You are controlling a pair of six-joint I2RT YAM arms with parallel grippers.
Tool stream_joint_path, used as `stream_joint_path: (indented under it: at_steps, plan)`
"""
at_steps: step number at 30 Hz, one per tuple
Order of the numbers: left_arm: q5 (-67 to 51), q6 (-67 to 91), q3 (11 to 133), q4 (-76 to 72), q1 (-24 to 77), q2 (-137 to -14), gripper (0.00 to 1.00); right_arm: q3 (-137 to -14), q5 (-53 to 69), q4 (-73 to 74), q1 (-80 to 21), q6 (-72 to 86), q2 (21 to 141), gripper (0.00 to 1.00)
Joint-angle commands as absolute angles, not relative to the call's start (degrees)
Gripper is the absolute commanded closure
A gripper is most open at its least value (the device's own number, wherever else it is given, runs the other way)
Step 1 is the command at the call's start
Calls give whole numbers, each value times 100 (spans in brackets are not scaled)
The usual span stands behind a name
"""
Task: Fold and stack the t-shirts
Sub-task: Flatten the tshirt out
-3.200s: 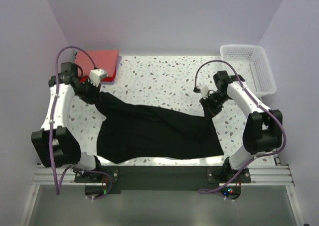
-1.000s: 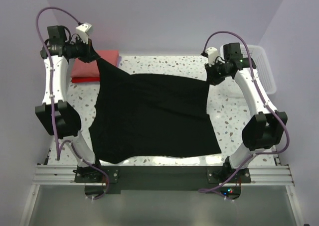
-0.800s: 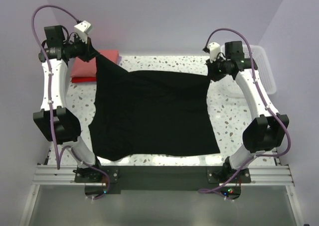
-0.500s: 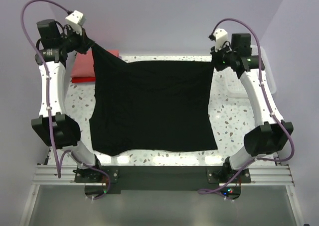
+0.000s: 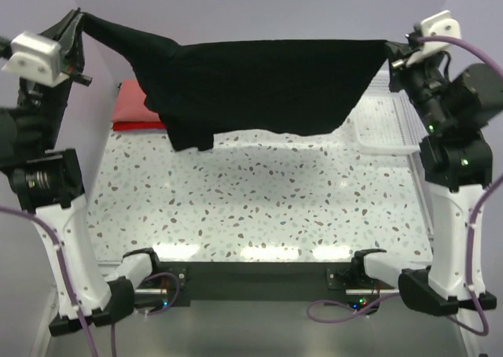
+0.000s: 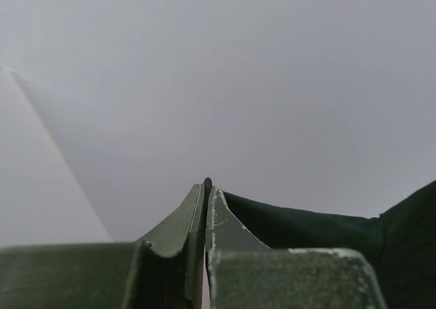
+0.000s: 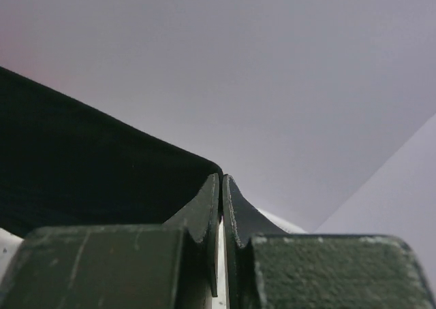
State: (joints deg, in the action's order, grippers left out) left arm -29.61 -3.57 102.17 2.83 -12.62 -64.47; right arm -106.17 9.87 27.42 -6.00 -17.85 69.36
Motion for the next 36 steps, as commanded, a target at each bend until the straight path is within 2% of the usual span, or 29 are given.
stream_joint_path:
  at_steps: [1,8,13,18,21,29,36]
  plan:
    - [-1996,-255,9985,-606,-1266,-5802,100,-10723,748,2162,-589,-1652,6338,100]
    - [-1021,-816,10256,-624,-1257,-5010,100,-10959,572,2022,-580,-1819,5494,100]
    - [-914,-1028,10924,-238,-1266,-5282,100,-11434,449,2012,-589,-2039,5624,100]
    - [-1230,-1152,11057,226,-1257,-5686,100,-11462,360,1960,-589,-2407,5959,100]
    - [-1739,-1125,10663,456,-1266,-5792,100,-10909,535,1890,-589,-2531,6064,100]
    - [-3198,-854,8159,370,-1213,-6168,100,-8501,1204,1407,-589,-2742,6327,100]
    - [-2726,-1669,7058,-490,-160,-7820,100,-7366,1187,730,-598,-3110,7783,100]
